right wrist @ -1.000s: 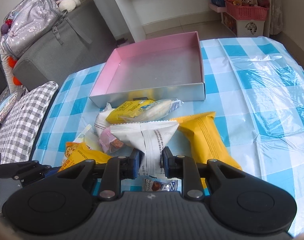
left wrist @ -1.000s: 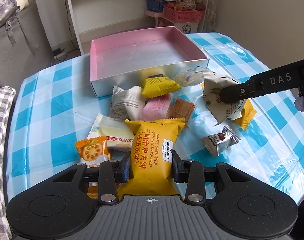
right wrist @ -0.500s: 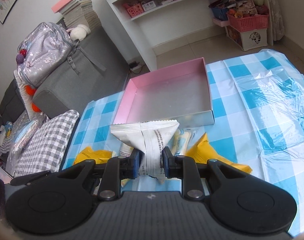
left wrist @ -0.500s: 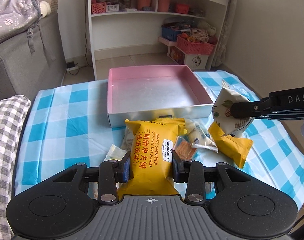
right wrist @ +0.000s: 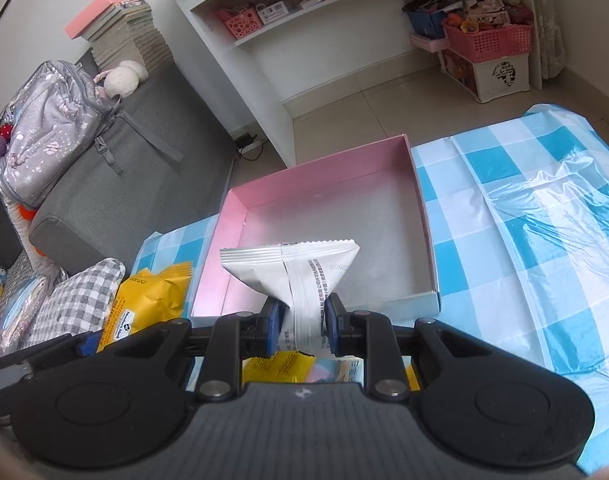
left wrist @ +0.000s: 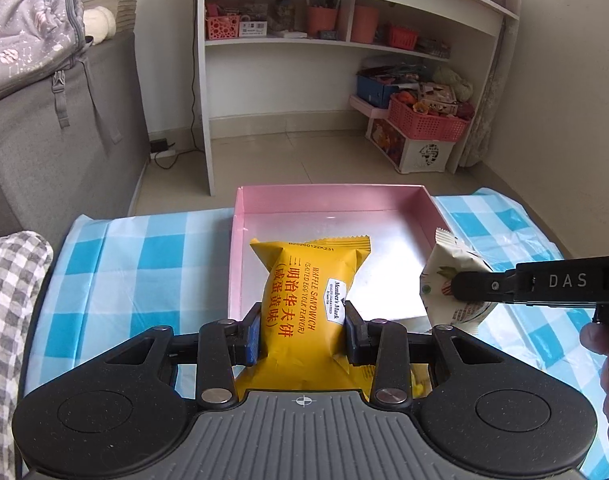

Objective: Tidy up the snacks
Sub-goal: 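Carry both packs into the pink box and open both grippers, then withdraw both grippers from the box back over the snack pile, then grasp the red-and-white candy pack with the left gripper while the right gripper grasps the silver foil candy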

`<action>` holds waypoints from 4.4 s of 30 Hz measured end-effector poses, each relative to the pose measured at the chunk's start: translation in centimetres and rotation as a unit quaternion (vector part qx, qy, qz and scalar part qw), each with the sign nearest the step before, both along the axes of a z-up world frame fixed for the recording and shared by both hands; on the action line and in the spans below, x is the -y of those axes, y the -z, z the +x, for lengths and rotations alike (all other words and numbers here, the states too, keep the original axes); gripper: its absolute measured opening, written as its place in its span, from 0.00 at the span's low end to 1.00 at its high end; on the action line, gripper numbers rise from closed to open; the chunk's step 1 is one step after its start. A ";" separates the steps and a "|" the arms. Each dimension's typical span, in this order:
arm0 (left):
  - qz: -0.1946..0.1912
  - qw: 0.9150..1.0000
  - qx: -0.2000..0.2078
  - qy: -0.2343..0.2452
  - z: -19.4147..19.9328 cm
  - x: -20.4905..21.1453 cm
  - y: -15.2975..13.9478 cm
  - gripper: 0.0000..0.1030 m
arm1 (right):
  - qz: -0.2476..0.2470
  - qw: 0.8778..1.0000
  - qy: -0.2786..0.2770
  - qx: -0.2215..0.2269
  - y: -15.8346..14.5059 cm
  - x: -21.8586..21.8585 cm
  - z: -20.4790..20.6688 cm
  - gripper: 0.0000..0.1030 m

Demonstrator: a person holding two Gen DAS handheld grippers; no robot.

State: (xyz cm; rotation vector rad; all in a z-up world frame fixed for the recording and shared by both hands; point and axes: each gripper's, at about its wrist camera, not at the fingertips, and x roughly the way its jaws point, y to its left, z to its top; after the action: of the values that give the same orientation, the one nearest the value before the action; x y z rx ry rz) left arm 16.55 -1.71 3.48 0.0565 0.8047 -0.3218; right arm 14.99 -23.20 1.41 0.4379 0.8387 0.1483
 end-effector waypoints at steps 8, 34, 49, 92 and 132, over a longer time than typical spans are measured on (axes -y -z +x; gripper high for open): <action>0.028 0.999 0.012 -0.012 4.3 1.7 3.3 0.35 | -0.035 0.999 0.003 0.018 1.4 0.2 3.1 0.21; 0.038 0.999 0.006 0.002 5.2 3.3 4.4 0.74 | -0.050 0.998 0.022 0.014 1.2 1.0 2.8 0.63; 0.024 1.000 0.000 -0.017 -1.1 0.5 1.8 0.88 | -0.078 0.997 0.002 0.028 -1.8 0.8 -1.3 0.92; 0.063 0.998 -0.026 0.003 -16.7 -7.2 6.0 0.98 | -0.188 0.980 -0.057 -0.004 4.1 -0.4 -13.8 1.00; -0.011 0.997 -0.060 0.053 -17.4 -8.2 8.7 0.37 | -0.242 0.955 -0.163 0.061 8.8 -5.5 -13.2 0.94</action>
State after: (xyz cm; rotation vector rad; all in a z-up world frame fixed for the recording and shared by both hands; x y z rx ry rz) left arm -0.81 6.47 -5.25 0.0598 0.9190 -0.4367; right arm 1.78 -17.72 -7.34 -0.1732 0.7895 0.2626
